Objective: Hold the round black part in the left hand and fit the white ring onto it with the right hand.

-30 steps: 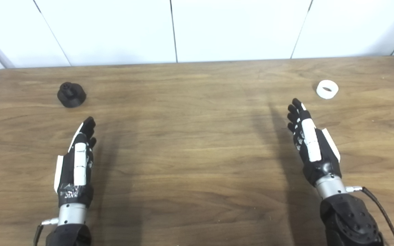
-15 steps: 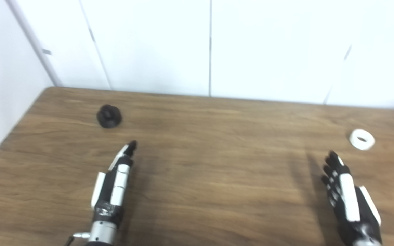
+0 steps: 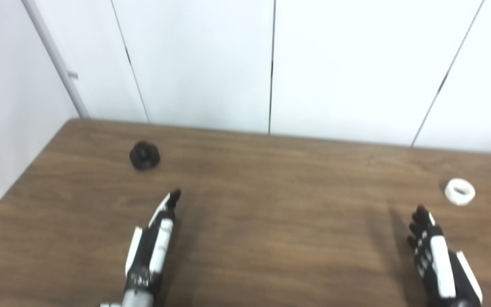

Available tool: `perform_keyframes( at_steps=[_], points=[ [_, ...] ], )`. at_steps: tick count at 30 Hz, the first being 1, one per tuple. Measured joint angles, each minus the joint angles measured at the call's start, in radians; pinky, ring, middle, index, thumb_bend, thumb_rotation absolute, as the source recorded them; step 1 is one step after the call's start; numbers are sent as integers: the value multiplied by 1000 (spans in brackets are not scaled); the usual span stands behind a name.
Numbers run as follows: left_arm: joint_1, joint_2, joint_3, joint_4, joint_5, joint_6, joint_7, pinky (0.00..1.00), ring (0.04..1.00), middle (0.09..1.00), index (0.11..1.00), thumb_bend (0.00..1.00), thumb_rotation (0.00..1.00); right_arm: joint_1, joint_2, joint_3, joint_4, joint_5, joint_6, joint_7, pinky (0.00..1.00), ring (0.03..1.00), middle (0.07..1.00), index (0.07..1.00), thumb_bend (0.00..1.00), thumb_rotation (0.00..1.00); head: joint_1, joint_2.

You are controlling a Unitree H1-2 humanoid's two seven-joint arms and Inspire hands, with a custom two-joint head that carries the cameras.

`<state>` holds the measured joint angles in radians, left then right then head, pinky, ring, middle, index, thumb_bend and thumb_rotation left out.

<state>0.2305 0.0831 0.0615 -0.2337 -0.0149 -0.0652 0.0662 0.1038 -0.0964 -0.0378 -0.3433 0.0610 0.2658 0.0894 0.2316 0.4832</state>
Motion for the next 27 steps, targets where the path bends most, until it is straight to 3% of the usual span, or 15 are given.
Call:
perform_keyframes(
  at_steps=[7, 9, 13, 16, 20, 24, 27],
  points=[
    [-1, -1, -11, 4, 52, 0, 20, 1000, 1000, 979, 956, 532, 836, 0, -9, 0, 10, -6, -18, 0, 1000, 1000, 993, 1000, 358, 1000, 5, -21],
    [-2, -2, -12, 4, 65, 1, 32, 1000, 991, 968, 948, 590, 764, 0, -14, 0, 11, -3, -19, 1, 1000, 1000, 998, 1000, 329, 1000, 9, -25],
    [-3, -2, -15, -1, 118, 12, 52, 965, 962, 954, 938, 616, 642, 0, -14, -1, 12, 6, -19, 0, 1000, 1000, 999, 1000, 329, 1000, 14, -20],
    [-4, -2, -9, -55, 154, 85, 65, 944, 950, 933, 915, 699, 472, 0, -16, 0, 14, 6, -22, 0, 1000, 1000, 998, 1000, 343, 1000, 11, -20],
    [-17, 4, 17, -167, 267, 228, 91, 961, 960, 938, 909, 840, 357, 0, -17, 0, 14, 5, -22, -2, 1000, 1000, 997, 1000, 343, 1000, 9, -18],
    [-67, 16, 53, -206, 364, 336, 88, 955, 952, 937, 909, 897, 323, -1, -16, -1, 16, 5, -22, -3, 1000, 1000, 1000, 1000, 353, 1000, 11, -18],
    [-107, 70, 82, -225, 416, 392, 70, 942, 949, 938, 910, 932, 324, -1, -16, 0, 16, 5, -22, -3, 1000, 1000, 1000, 1000, 349, 1000, 14, -15]
  ],
)
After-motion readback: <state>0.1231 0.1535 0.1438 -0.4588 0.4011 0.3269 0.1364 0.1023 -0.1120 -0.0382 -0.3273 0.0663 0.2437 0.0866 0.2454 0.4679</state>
